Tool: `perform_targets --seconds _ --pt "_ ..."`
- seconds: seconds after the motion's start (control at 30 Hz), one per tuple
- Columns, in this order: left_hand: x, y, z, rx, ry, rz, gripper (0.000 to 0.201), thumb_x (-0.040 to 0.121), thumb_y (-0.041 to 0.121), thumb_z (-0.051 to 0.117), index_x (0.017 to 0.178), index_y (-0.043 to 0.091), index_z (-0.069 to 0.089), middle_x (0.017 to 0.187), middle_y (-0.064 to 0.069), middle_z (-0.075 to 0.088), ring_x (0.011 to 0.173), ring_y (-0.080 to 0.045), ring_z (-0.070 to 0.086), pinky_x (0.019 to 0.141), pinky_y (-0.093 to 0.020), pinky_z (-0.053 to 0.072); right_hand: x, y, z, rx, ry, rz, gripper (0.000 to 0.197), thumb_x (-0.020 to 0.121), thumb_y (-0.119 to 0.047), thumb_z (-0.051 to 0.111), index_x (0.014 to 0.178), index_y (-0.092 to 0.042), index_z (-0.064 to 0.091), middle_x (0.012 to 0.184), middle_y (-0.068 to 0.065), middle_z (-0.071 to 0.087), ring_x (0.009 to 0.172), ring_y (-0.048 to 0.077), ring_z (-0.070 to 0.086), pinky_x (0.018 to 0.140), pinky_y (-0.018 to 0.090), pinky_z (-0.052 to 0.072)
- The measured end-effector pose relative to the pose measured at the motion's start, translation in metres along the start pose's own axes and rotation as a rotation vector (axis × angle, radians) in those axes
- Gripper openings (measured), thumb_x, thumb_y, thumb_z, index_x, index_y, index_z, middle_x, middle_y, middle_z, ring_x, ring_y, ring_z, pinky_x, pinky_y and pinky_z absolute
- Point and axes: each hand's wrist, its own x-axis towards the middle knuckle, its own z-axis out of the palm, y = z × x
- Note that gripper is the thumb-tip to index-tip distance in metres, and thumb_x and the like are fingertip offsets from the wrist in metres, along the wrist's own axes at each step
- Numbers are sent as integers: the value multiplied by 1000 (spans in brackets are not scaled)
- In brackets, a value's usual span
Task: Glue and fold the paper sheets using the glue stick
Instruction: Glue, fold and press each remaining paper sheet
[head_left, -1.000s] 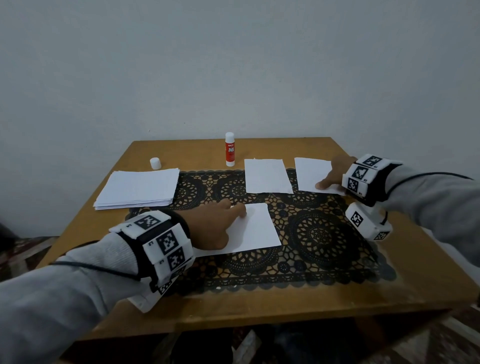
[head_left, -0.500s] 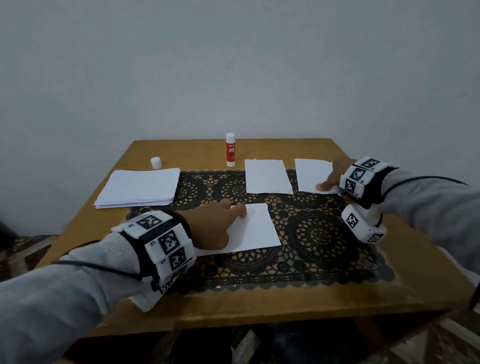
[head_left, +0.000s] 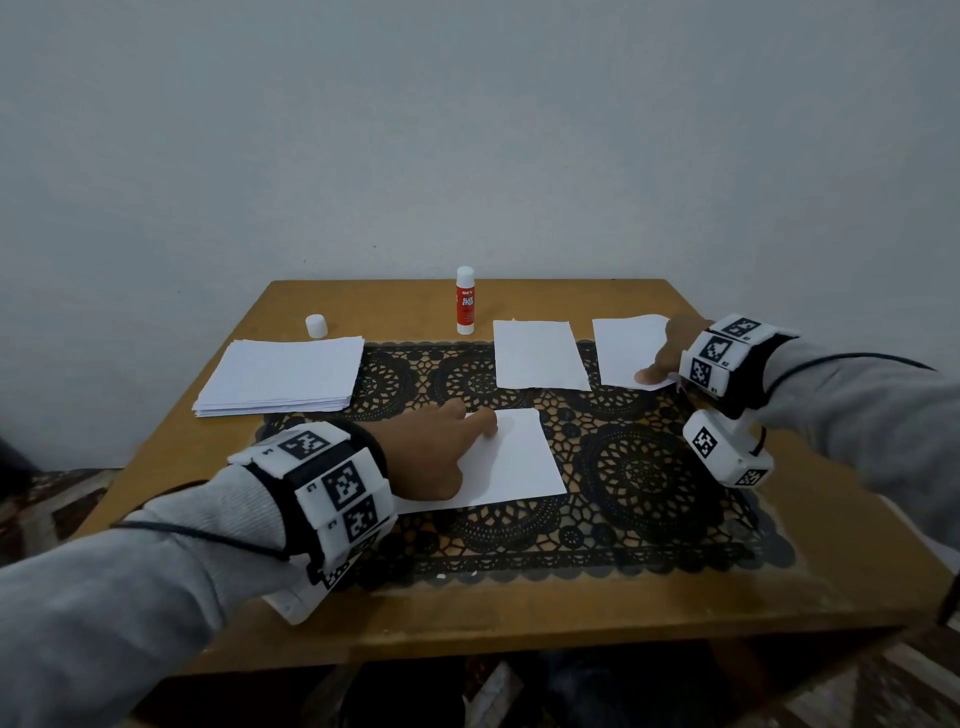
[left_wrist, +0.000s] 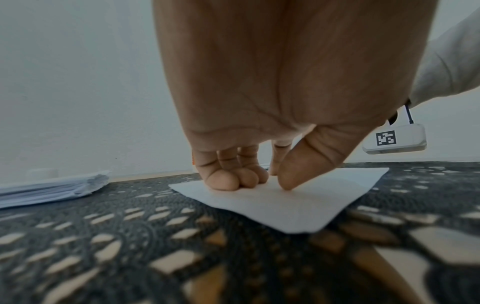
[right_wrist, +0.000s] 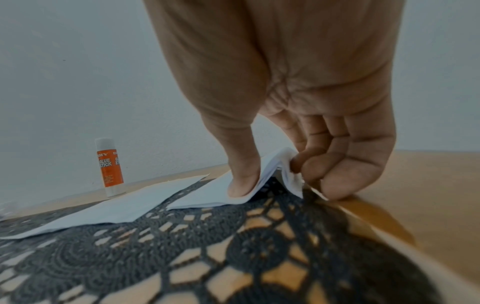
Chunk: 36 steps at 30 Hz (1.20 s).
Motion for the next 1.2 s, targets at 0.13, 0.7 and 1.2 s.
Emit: perform_targets --seconds 0.13,0.7,1.2 --pt "0 0 0 -7 -4 -1 63 88 10 49 143 25 22 134 -9 35 118 -30 43 99 -44 40 5 1 4 6 27 -20 39 84 -37 74 75 -13 45 65 -2 38 62 14 45 65 27 40" --pt "-1 2 -5 -2 -19 4 63 88 8 50 144 24 23 136 -9 37 115 -28 47 93 -37 43 -5 -2 0 416 55 207 47 87 -12 66 128 5 51 128 25 53 119 40 52 101 45 44" --pt "-4 4 -11 -58 23 -3 43 90 10 50 130 21 39 110 -8 53 94 -23 51 79 -32 42 -31 -1 -17 1341 32 269 17 97 -5 54 113 -2 51 95 11 60 92 27 60 85 43 56"
